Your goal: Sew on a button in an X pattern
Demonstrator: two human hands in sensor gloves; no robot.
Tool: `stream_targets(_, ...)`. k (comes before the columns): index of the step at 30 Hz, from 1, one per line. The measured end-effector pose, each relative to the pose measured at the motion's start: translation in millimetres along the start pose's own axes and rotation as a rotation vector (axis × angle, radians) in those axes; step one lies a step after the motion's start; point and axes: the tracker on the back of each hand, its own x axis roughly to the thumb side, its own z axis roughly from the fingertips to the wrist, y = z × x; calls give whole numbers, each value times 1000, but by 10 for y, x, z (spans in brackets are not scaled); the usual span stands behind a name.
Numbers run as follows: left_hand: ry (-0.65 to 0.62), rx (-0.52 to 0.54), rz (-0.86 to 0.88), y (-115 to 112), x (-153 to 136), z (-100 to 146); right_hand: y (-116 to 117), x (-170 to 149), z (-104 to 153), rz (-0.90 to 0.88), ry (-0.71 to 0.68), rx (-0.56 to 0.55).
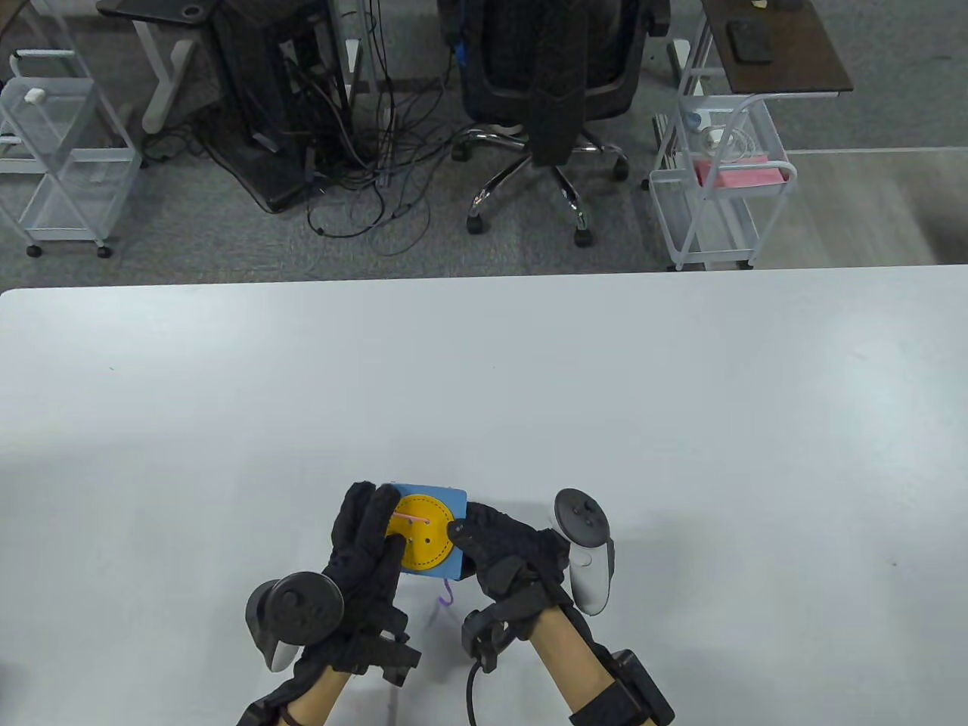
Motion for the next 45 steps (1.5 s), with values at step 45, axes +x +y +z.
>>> stream_targets(45,-1,68,58,5,-98,10,123,-166,20,138,72,-57)
